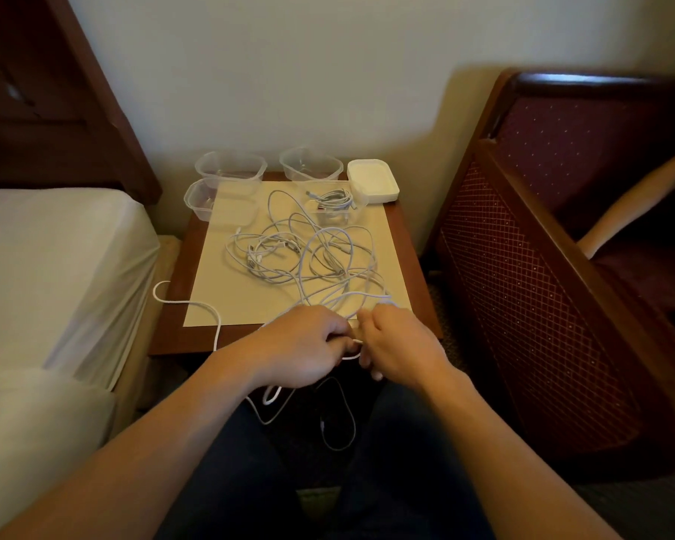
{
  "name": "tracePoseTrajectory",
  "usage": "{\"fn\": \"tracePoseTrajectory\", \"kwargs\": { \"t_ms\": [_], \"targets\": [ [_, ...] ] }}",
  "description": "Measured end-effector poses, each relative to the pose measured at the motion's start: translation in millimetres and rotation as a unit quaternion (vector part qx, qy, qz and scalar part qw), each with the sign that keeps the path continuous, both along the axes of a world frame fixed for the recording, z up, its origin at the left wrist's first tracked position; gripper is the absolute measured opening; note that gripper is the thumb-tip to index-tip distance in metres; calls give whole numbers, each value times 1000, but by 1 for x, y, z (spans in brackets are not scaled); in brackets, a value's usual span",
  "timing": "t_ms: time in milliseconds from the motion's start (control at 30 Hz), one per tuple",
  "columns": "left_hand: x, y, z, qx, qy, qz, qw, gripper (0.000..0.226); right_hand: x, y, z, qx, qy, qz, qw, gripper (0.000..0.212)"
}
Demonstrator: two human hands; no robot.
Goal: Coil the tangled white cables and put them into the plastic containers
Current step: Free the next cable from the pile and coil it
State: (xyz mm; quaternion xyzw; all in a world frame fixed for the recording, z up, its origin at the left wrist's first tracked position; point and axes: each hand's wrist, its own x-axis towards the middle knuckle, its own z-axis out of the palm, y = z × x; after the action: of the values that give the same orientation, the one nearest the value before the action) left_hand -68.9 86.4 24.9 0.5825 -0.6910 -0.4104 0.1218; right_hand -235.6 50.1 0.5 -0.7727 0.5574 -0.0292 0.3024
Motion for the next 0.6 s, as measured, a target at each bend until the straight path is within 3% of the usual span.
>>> {"fn": "tracePoseTrajectory", "kwargs": {
  "t_ms": [67, 133, 200, 267, 333, 400, 500, 600],
  "targets": [
    [6, -3, 3, -99, -30, -35, 994, 25, 1, 1, -3, 155, -156, -61, 974, 49],
    [14, -9, 1, -185, -16, -26, 982, 12, 2, 3, -4, 256, -276, -93, 922, 66],
    [23, -16, -5, -217, 31, 25, 975, 10, 1, 5, -2, 371, -394, -85, 837, 69],
    [26, -19, -14, -191, 132, 71, 970, 11, -1, 5, 2, 459, -504, -42, 730, 58],
    [22, -16, -22, -147, 249, 116, 950, 12, -1, 5, 5, 481, -585, -11, 653, 42],
    [14, -11, -31, -104, 321, 154, 929, 16, 3, 8, 8, 476, -642, -7, 601, 33],
    [2, -5, -35, -29, 360, 191, 913, 25, 11, 12, 11, 464, -687, -54, 557, 35],
    [-4, -1, -34, -15, 308, 198, 931, 33, 17, 13, 15, 424, -712, -134, 543, 40]
  ]
}}
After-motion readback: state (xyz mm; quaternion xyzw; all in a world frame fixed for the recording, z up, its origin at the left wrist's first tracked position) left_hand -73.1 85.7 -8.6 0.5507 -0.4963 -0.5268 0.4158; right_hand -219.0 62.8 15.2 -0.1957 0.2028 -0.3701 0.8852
